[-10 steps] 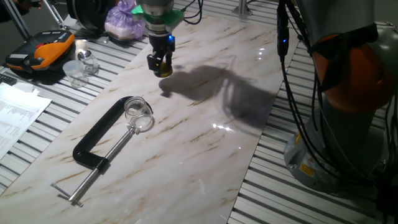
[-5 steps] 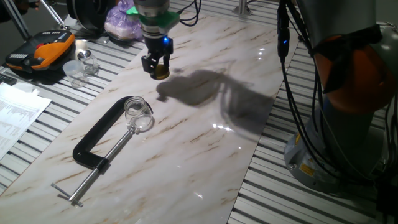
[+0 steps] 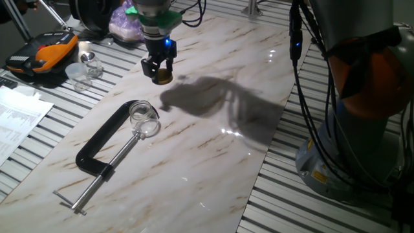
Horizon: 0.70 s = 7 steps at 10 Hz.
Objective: Screw the lid onto the jar
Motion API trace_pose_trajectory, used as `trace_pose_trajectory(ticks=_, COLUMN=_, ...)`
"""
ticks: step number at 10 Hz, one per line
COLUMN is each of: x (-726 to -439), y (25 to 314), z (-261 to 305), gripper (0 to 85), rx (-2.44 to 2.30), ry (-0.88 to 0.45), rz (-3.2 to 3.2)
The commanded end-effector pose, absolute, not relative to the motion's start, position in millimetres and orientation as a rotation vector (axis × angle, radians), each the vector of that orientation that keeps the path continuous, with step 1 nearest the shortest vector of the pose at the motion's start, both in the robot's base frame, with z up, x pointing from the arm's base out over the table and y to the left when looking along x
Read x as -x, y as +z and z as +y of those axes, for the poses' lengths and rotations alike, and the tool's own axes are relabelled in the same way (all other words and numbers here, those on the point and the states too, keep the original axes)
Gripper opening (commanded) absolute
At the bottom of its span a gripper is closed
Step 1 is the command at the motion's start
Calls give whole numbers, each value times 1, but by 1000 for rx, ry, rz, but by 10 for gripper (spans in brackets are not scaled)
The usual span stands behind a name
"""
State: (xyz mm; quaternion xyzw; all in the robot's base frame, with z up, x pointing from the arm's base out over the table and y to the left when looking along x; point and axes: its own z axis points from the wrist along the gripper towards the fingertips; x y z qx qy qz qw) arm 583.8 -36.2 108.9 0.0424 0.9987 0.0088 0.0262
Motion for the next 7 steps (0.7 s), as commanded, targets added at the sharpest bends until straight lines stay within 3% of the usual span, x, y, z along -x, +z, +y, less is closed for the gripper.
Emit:
trace_pose_trajectory(ticks=1, x=-583, y=110, z=-34, gripper=0, rx=-107, ry=35, rz=3085)
trace_pose_trajectory(ticks=7, x=-579, y=123, z=-11, gripper=0, rx=-81, ry=28, rz=3081)
